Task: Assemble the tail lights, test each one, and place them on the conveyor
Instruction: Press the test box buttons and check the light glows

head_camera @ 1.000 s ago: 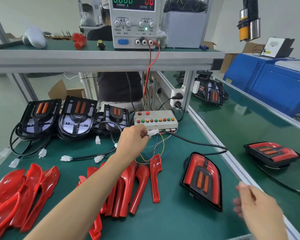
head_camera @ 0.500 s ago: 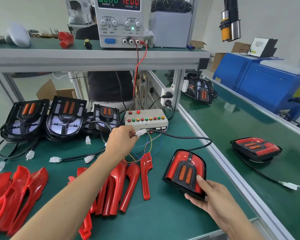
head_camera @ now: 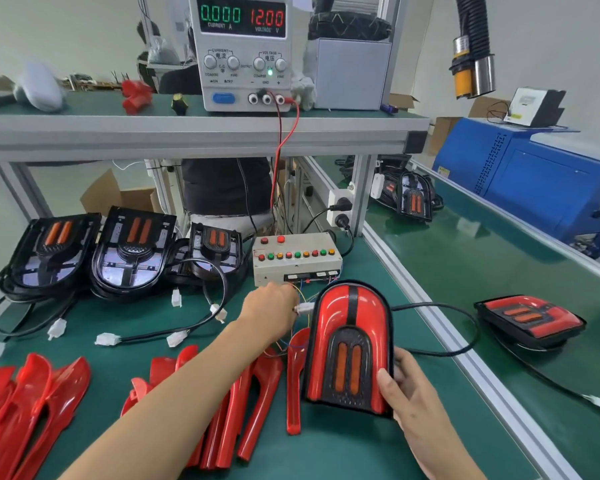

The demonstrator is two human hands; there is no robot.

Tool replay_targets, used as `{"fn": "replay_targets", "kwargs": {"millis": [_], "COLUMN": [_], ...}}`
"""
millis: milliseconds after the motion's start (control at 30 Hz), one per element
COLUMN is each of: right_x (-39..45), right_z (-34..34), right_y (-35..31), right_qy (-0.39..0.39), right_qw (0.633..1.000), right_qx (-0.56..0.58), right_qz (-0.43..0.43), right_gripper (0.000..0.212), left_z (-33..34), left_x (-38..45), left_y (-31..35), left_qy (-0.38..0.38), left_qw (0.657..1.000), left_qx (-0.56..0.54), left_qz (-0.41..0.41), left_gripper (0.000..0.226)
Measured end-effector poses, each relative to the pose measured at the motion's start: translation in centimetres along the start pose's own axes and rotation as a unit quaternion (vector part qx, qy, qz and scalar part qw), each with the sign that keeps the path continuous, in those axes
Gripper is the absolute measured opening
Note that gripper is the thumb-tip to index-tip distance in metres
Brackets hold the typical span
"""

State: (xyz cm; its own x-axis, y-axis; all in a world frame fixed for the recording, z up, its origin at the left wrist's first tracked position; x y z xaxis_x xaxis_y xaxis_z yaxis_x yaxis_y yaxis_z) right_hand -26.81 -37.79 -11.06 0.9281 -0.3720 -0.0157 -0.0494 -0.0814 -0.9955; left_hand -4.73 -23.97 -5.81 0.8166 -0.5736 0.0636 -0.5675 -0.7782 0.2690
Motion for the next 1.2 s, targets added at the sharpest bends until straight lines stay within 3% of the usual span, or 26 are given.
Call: {"fn": "replay_targets", "kwargs": {"millis": [100, 233, 267, 333, 400, 467, 600, 767, 933, 1200], "right_x": [1.3, 2.3, 2.4, 2.3, 2.3, 2.3, 2.2, 2.2, 2.1, 2.3], "right_z": [-0.2, -0.8, -0.9, -0.9, -0.8, -0.7, -0.7, -0.8, -0.7, -0.7], "right_y": [0.3, 0.9, 1.0, 1.1, 1.2, 1.1, 0.6, 0.7, 1.0, 1.1], "right_qy": [0.041, 0.095, 0.104, 0.112, 0.113, 0.111, 0.112, 0.112, 0.096, 0.093], "right_qw": [0.999, 0.995, 0.994, 0.993, 0.993, 0.994, 0.994, 0.994, 0.995, 0.995], "right_qx": [0.004, 0.027, 0.032, 0.028, 0.019, 0.01, -0.005, -0.009, -0.005, 0.021], "right_qz": [-0.013, -0.004, -0.003, -0.005, -0.007, -0.009, -0.007, -0.004, -0.007, -0.01], "right_gripper": [0.047, 0.041, 0.04, 0.04, 0.043, 0.047, 0.048, 0.049, 0.049, 0.046], "left_z": [0.0, -0.2, -0.6, -1.7, -2.6, -2.2, -0.4, 0.7, 0.4, 0.1], "left_x": [0.2, 0.9, 1.1, 1.7, 1.8, 1.9, 3.0, 3.7, 4.3, 4.7], "left_y": [-0.7, -2.0, -2.5, -3.6, -3.4, -2.4, -2.6, -2.8, -2.3, -2.7], "left_qy": [-0.019, -0.105, -0.091, 0.019, 0.144, 0.175, 0.139, 0.114, 0.118, 0.102], "left_qw": [0.999, 0.982, 0.977, 0.971, 0.972, 0.979, 0.99, 0.993, 0.992, 0.994], "left_qx": [-0.028, -0.152, -0.187, -0.22, -0.176, -0.106, -0.03, 0.038, 0.044, -0.036], "left_qz": [-0.005, -0.025, -0.049, -0.091, -0.058, 0.009, -0.015, -0.018, -0.015, -0.033], "left_gripper": [0.02, 0.014, 0.011, 0.018, 0.025, 0.036, 0.051, 0.05, 0.047, 0.05]}}
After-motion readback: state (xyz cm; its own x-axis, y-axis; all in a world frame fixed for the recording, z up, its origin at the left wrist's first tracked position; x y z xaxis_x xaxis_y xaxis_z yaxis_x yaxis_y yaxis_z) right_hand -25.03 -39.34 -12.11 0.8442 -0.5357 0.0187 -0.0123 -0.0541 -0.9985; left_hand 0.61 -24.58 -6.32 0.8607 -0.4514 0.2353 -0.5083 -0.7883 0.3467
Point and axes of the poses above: each hand's wrist, its own x-axis towards the middle knuckle, its own z-axis out of the palm, y = z × x, the point moved 5 cm from there along x, towards the middle knuckle, and after that the axes turned 10 degrees about -x, right-handed, at the moved point
